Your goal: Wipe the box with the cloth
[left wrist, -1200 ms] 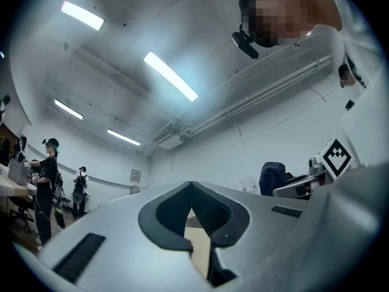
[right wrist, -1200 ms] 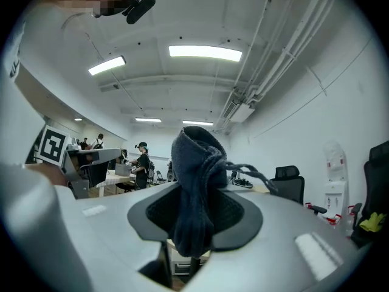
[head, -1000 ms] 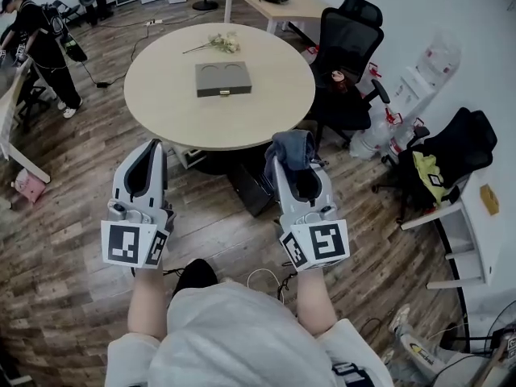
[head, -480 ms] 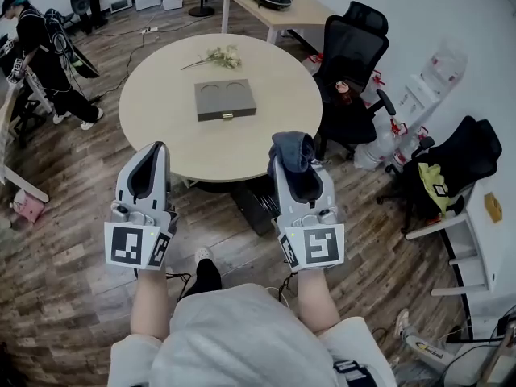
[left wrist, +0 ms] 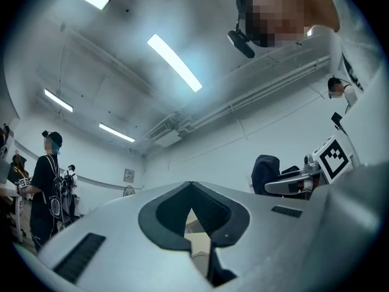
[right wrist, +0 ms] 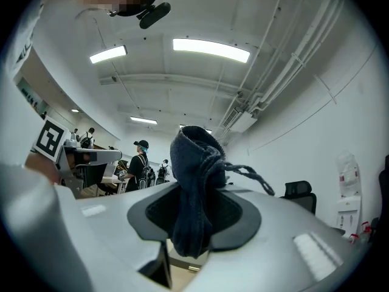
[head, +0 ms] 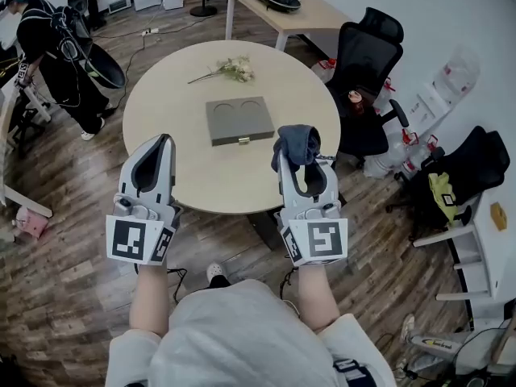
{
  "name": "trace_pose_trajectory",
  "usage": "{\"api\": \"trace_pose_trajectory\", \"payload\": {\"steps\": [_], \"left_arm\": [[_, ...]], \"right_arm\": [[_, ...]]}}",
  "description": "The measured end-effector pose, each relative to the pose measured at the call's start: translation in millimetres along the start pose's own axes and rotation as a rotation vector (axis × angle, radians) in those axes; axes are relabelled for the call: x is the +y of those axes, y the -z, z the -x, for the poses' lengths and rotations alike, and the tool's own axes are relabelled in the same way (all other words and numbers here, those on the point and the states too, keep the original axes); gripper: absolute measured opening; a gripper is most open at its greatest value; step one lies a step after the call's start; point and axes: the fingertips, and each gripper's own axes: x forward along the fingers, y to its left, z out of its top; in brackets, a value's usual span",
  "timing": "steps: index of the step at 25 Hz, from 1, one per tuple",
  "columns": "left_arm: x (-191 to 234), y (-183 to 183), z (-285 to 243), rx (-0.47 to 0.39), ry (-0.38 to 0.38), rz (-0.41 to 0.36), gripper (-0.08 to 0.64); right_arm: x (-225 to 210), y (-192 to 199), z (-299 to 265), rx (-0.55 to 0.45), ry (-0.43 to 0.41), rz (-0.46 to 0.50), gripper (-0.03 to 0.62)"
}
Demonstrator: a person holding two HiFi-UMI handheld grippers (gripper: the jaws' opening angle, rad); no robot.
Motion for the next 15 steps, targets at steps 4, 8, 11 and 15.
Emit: {"api": "trace_pose_trajectory", "payload": {"steps": [4,8,11,15], "left_arm": [[29.5,9.8,-16.4,-0.006,0.018,-0.006,0.008],[49.1,21.2,-31.7,-0.009,0.022,0.005,0.008],[56.2,30.9,-45.0,-0.006,0.027,0.019,0.008],[62.3,46.3,-66.3,0.01,0.038,0.039,0.008]], "right_arm": [[6.9,8.3,-32.0,-0.009,0.012,-0.055,0.132],[7.1,19.0,-54.7,0.015,0.031,-0.078,0.132],[3.8,27.4,-67.8,0.048,0.036,-0.054,0.133],[-4.2,40.5,-87.7,0.082,0.03,-0.058,0.137]]}}
